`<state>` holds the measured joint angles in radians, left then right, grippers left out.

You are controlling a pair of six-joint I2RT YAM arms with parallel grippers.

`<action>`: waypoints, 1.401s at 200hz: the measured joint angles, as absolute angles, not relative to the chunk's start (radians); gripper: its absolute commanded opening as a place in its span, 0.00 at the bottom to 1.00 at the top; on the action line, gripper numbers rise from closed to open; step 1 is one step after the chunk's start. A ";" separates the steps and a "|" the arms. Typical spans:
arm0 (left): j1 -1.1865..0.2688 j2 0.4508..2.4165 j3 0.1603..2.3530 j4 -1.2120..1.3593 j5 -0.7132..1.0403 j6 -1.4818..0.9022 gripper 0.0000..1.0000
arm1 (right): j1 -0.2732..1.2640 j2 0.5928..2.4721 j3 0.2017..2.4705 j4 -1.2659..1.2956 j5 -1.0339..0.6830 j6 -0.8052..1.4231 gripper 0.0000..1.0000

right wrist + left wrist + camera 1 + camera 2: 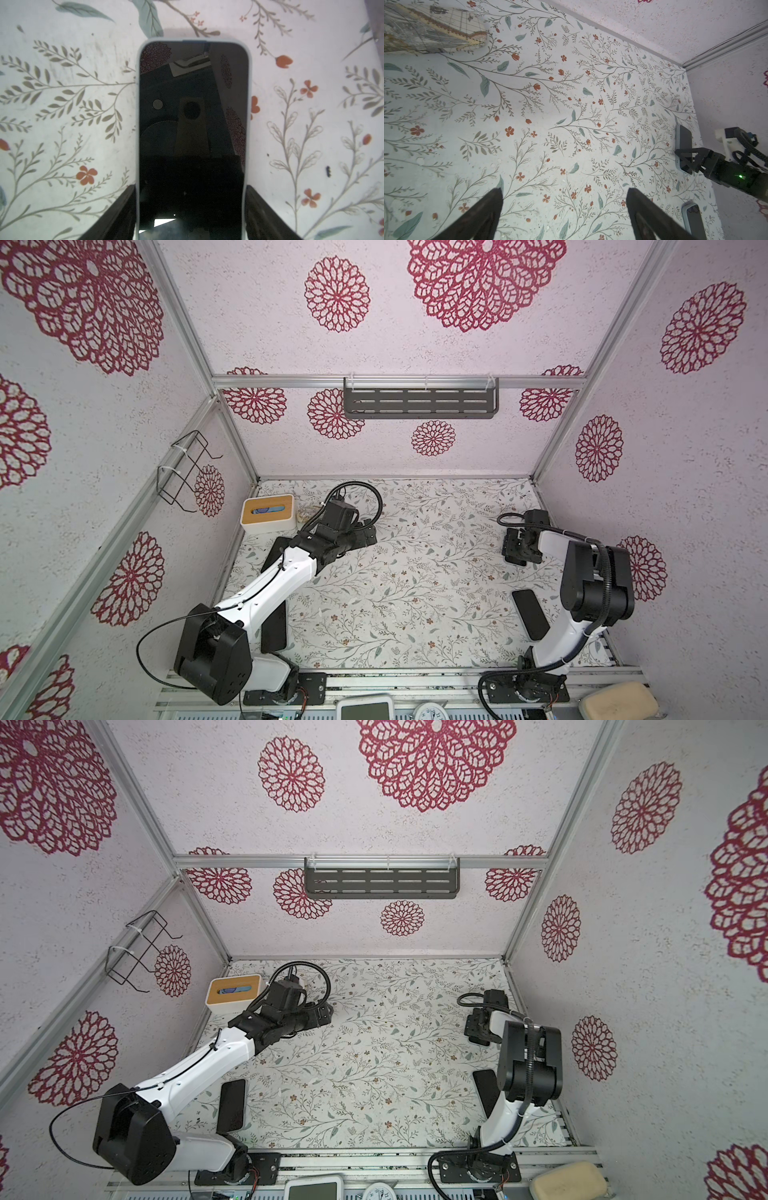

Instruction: Take the phone out of the phone case

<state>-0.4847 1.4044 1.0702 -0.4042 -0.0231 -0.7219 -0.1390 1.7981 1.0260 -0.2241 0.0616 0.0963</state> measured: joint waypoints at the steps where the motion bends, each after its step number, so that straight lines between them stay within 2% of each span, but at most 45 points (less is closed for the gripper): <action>1: -0.485 1.405 1.070 -0.402 -0.022 -0.723 0.97 | -0.139 1.798 1.025 -0.222 0.063 0.097 0.53; 34: -0.488 1.438 1.070 -0.318 0.054 -0.773 0.97 | -0.085 1.776 0.995 -0.204 0.078 0.097 0.51; 95: -0.515 1.550 1.070 -0.170 0.142 -0.875 0.97 | 0.110 1.708 0.921 -0.202 0.045 0.097 0.42; 219: -0.583 1.809 1.056 0.162 0.287 -1.135 1.00 | 0.336 1.479 0.838 -0.137 -0.215 0.109 0.38; 270: -0.603 1.873 1.062 0.291 0.341 -1.205 0.94 | 0.406 1.466 0.838 -0.133 -0.285 0.109 0.37; 280: -0.605 1.881 1.062 0.308 0.349 -1.214 0.91 | 0.414 1.466 0.838 -0.133 -0.295 0.109 0.37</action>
<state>-0.6048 1.8812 1.0622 0.3077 0.3492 -1.2137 0.4145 1.4658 0.8375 -0.1326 -0.2951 0.1085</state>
